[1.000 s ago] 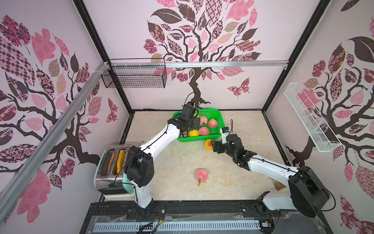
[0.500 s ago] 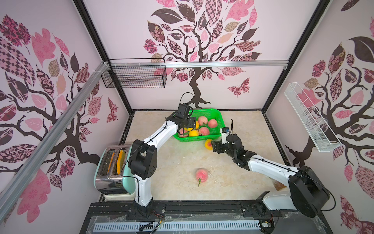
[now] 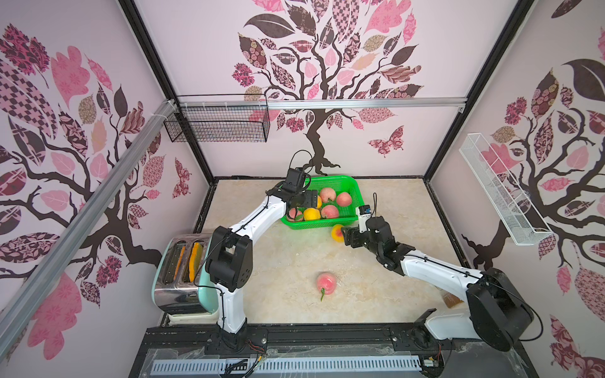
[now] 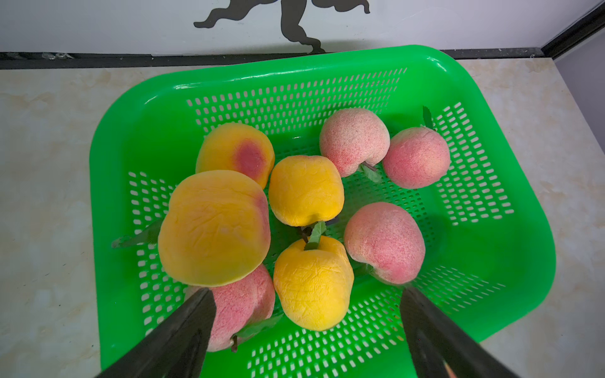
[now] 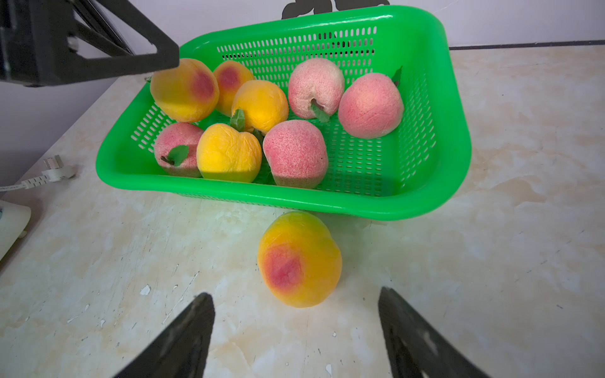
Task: Put the peaches into the basket
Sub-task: Place the peach in the basket.
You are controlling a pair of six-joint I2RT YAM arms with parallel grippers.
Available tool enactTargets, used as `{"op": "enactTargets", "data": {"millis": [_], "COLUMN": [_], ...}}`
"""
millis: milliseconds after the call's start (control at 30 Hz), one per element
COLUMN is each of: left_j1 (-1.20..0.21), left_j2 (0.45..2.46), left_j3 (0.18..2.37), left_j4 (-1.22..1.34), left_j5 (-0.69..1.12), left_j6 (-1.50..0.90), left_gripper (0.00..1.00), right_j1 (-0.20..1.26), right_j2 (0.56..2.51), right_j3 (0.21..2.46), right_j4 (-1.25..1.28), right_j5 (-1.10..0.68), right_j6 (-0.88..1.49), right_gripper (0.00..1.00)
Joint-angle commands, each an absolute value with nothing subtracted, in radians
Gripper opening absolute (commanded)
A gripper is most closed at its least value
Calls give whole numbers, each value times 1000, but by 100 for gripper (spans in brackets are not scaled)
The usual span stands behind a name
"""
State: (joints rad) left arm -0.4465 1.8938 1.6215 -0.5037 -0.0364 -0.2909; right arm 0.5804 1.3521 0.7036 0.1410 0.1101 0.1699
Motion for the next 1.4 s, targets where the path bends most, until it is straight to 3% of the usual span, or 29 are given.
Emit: {"op": "enactTargets", "data": {"millis": [0, 633, 1367], "left_j1": [-446, -444, -422], "left_j2": [1817, 1595, 1334], "left_j3": [1580, 1261, 1010], "left_j4": [-481, -442, -470], "left_j5": [-40, -129, -68], "left_j6": [-295, -310, -375], "left_gripper": [92, 92, 92], "right_j1": [584, 585, 586], "right_j2": [1351, 1420, 1521], "right_j3": [704, 719, 765], "right_j4": [137, 154, 140], "right_j5": [133, 100, 68], "right_j6": [181, 206, 208], "right_gripper": [81, 81, 81]}}
